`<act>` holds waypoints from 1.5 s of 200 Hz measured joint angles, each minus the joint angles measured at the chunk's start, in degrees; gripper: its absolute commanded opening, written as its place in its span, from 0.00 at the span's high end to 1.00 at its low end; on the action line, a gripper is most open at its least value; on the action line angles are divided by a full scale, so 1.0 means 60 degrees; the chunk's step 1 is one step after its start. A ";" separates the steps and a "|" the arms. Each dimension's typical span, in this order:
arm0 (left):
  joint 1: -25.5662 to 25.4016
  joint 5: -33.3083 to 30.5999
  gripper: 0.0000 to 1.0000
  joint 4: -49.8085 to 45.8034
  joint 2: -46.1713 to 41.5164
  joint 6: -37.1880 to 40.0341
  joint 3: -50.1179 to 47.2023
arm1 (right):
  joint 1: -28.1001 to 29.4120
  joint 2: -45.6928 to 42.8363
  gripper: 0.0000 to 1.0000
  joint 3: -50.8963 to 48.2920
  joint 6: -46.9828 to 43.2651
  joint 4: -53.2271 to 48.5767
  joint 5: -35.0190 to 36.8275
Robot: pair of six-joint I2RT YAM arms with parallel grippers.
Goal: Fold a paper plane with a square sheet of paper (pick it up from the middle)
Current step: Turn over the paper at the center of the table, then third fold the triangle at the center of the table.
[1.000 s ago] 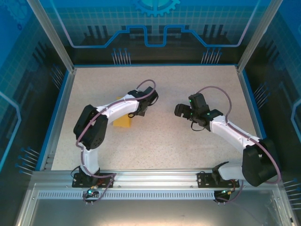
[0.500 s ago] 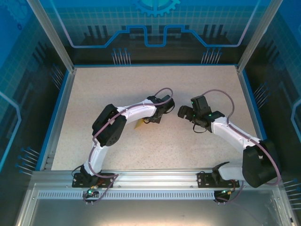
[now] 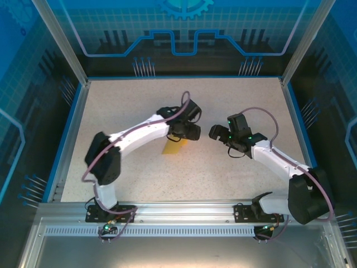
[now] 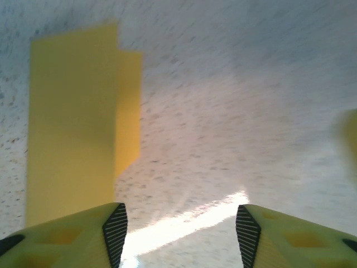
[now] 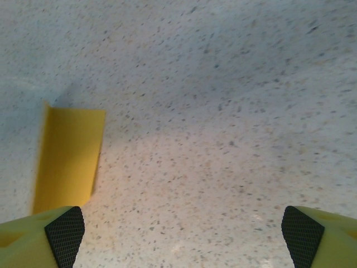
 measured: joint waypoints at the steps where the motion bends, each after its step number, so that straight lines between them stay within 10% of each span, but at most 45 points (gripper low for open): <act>1: 0.0033 0.0076 0.38 0.0058 -0.0091 -0.0007 -0.0055 | 0.0007 0.0015 0.05 0.0000 -0.0004 0.0015 -0.0022; 78: 0.2987 0.2393 0.40 0.2412 -0.1355 -0.1453 -0.3770 | 0.1971 0.2473 0.08 0.1078 0.0200 0.0739 -0.1927; 260: 0.2739 0.5377 0.43 0.3435 -0.0474 -0.1701 -0.4972 | 0.2379 0.3136 0.11 0.1708 0.0656 0.0652 -0.1745; 300: 0.2696 0.4648 0.39 0.3315 -0.0652 -0.1657 -0.4991 | 0.2299 0.2860 0.11 0.1479 0.0659 0.0656 -0.1687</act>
